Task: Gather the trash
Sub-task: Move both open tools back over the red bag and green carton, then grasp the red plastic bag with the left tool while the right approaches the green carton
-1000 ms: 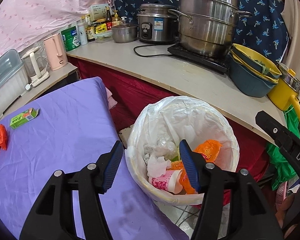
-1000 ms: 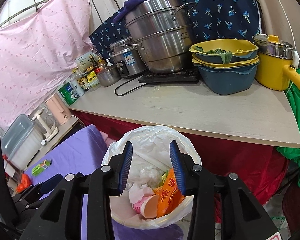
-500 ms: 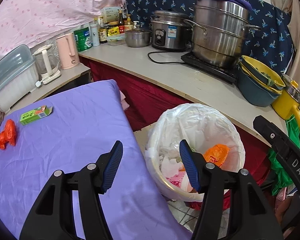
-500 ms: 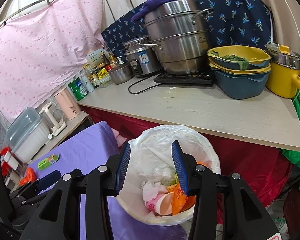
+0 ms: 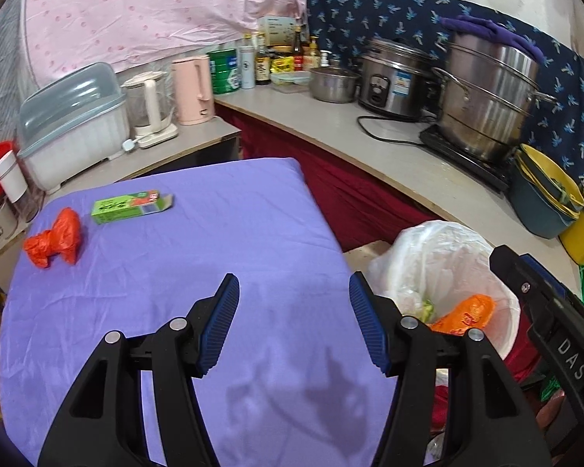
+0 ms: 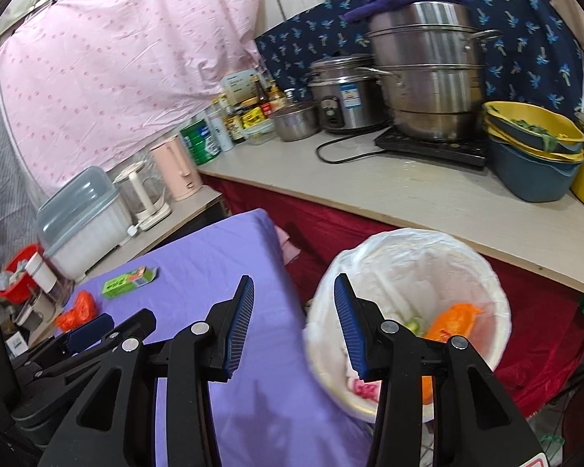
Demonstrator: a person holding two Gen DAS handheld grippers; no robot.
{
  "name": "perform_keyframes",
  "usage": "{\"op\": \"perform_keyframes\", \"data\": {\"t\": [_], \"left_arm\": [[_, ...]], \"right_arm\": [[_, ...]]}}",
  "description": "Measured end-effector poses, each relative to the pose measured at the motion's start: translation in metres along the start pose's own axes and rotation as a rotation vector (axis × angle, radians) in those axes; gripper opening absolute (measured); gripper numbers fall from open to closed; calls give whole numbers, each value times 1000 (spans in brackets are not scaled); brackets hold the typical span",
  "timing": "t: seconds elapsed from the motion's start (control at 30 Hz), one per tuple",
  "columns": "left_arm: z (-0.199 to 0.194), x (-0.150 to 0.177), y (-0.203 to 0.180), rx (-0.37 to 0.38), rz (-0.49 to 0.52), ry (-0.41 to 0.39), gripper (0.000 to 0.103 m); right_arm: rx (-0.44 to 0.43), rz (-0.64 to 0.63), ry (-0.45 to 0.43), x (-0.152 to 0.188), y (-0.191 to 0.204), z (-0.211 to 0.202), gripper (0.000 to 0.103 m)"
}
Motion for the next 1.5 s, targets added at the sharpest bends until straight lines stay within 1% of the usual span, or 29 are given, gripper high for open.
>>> {"op": "perform_keyframes", "data": {"t": [0.23,0.4,0.57,0.8,0.93,1.03,1.17,1.23,1.27,1.33,1.43,1.5], "left_arm": [[-15,1,68,-60,-67,-14,56],[-22,7,128,-126,-115,-14,56],[-25,18,193,-197,-168,2,56],[-26,36,279,-295,-229,29,60],[-23,44,323,-342,-261,45,60],[-21,46,353,-358,-295,48,60],[-17,42,391,-393,-325,43,64],[-16,39,407,-400,-340,39,65],[-14,36,417,-404,-351,34,71],[-10,31,430,-403,-363,27,76],[-2,23,451,-410,-372,22,77],[5,21,461,-401,-389,24,77]], "right_arm": [[-57,-73,23,13,66,8,43],[-102,-120,54,28,117,21,43],[-150,-165,94,48,172,40,43],[-194,-220,142,71,236,67,42],[-207,-239,167,81,260,85,42],[-209,-244,184,85,276,102,42],[-208,-244,195,86,291,123,42],[-209,-241,200,84,298,135,42],[-209,-239,203,83,301,141,42],[-207,-237,203,81,306,151,42],[-205,-238,202,76,315,166,42],[-208,-238,205,74,321,174,42]]}}
Point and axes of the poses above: each gripper's, at about its wrist camera, not at the fingertips, and z roughly the way its jaws point, y to its left, x to its underside, the point moved 8 cm from there along z, roughly the way its jaws point, and after that the axes turned 10 degrees about x, right-handed, at the moved point
